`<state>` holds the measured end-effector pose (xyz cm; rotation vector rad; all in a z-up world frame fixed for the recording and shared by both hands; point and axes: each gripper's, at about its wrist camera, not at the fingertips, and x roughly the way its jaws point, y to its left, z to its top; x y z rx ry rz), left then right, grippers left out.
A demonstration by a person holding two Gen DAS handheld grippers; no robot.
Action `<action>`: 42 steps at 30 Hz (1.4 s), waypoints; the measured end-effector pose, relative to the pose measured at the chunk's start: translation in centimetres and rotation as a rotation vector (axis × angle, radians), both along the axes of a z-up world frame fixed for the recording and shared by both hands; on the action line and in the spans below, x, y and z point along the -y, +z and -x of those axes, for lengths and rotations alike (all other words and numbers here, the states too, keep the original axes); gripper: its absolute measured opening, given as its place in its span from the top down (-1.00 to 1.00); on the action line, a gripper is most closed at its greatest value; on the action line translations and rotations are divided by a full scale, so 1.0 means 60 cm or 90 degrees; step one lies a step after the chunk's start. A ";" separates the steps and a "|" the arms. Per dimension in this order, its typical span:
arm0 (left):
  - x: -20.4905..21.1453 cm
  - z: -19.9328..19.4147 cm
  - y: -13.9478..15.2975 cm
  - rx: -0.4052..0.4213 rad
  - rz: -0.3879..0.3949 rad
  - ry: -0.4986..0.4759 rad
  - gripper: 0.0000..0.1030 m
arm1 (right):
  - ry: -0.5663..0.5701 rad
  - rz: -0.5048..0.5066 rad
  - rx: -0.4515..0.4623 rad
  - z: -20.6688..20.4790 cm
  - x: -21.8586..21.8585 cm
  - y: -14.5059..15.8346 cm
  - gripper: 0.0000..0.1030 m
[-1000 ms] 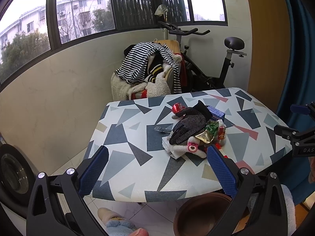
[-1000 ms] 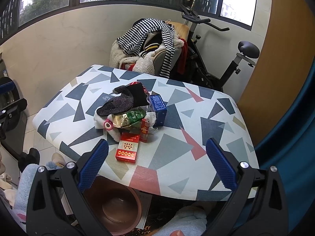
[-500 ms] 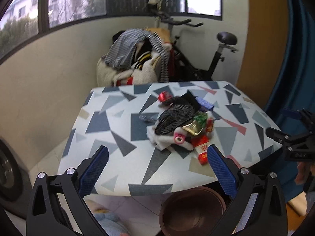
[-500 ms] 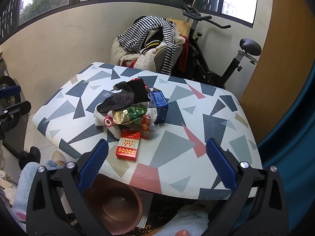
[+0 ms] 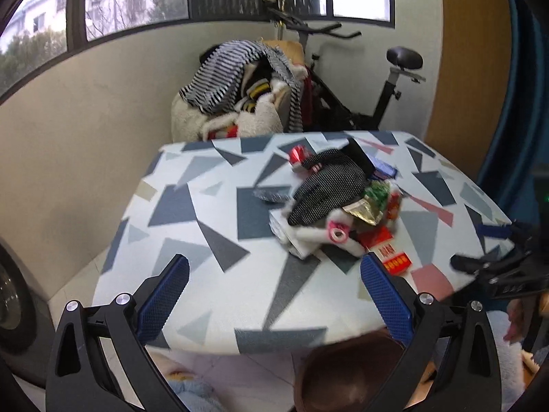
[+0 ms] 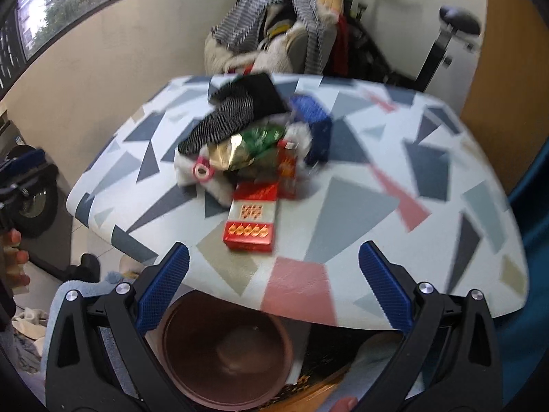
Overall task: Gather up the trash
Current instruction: 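Grasp the red cigarette box with the right gripper while the left gripper grasps the black dotted glove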
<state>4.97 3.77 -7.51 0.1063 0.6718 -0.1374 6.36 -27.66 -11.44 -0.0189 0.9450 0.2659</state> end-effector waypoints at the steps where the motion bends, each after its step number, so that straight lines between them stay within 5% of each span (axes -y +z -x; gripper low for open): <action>1: -0.003 -0.003 -0.003 0.009 -0.001 0.000 -0.90 | -0.007 0.007 0.003 -0.007 -0.002 -0.008 -0.89; 7: -0.013 -0.038 -0.035 -0.024 -0.014 -0.008 -0.90 | -0.022 -0.026 -0.027 -0.077 -0.036 -0.079 -0.89; 11: -0.032 -0.058 -0.060 -0.076 0.028 -0.002 -0.90 | -0.007 -0.027 -0.048 -0.112 -0.072 -0.117 -0.87; 16: -0.037 -0.067 -0.072 -0.079 0.030 0.008 -0.90 | -0.040 -0.062 -0.076 -0.136 -0.074 -0.148 -0.40; 22: -0.029 -0.074 -0.081 -0.084 0.018 0.005 -0.90 | -0.013 -0.007 -0.058 -0.135 -0.091 -0.153 -0.33; 24: -0.026 -0.077 -0.082 -0.087 0.025 0.004 -0.90 | -0.006 -0.014 -0.053 -0.134 -0.089 -0.152 -0.13; 34: -0.018 -0.100 -0.081 -0.103 0.086 -0.017 -0.88 | 0.029 -0.037 -0.076 -0.093 -0.043 -0.125 -0.12; 42: 0.053 -0.173 -0.074 -0.105 0.102 -0.081 -0.56 | -0.032 -0.053 -0.049 -0.074 0.035 -0.098 -0.12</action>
